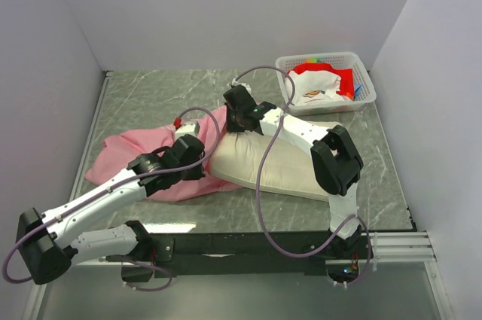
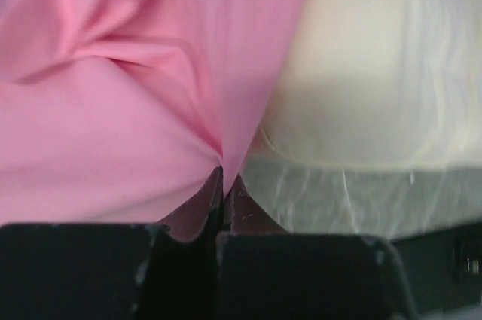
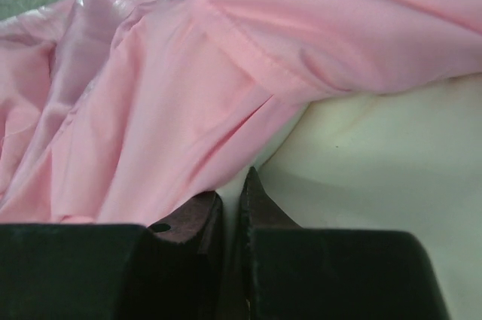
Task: Put the pillow into the pillowcase
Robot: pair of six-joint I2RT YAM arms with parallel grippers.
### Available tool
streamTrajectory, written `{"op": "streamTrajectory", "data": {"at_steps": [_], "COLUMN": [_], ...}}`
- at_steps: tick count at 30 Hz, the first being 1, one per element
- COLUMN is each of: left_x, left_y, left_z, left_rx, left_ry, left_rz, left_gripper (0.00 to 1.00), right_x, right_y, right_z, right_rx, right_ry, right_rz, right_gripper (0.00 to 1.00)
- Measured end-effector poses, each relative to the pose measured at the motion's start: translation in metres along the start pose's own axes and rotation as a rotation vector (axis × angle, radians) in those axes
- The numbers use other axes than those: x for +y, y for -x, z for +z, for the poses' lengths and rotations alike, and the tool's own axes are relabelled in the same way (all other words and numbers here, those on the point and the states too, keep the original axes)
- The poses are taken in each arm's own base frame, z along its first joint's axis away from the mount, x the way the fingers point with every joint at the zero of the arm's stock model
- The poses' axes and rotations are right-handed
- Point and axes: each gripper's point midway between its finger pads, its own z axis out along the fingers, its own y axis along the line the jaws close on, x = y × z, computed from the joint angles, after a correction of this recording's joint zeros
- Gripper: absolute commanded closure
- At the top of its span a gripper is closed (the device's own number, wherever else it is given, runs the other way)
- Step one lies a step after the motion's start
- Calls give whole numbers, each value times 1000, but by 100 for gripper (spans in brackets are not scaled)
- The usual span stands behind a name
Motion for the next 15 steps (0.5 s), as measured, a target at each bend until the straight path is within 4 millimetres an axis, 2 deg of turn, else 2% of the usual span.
{"op": "streamTrajectory", "data": {"at_steps": [5,8,11,15], "left_x": [-24,-32,-40,-60], "left_y": [-31,-38,-30,-9], "left_z": [-25,-39,-49,-53], "left_rx": [142,170,152,115], "left_ry": [-193,-274,-320,-357], "left_rz": [129,174,176,152], "left_gripper": [99,95,93,96], "right_x": [-1,-3,-5,-7], "right_y": [3,4,4,-13], "right_z": [1,1,2,-8], "right_rx": [-15,-24,-59,-129], "right_ry": [-20,-33,-50,-55], "right_rz": [50,79,112,164], "right_gripper": [100,100,100,100]}}
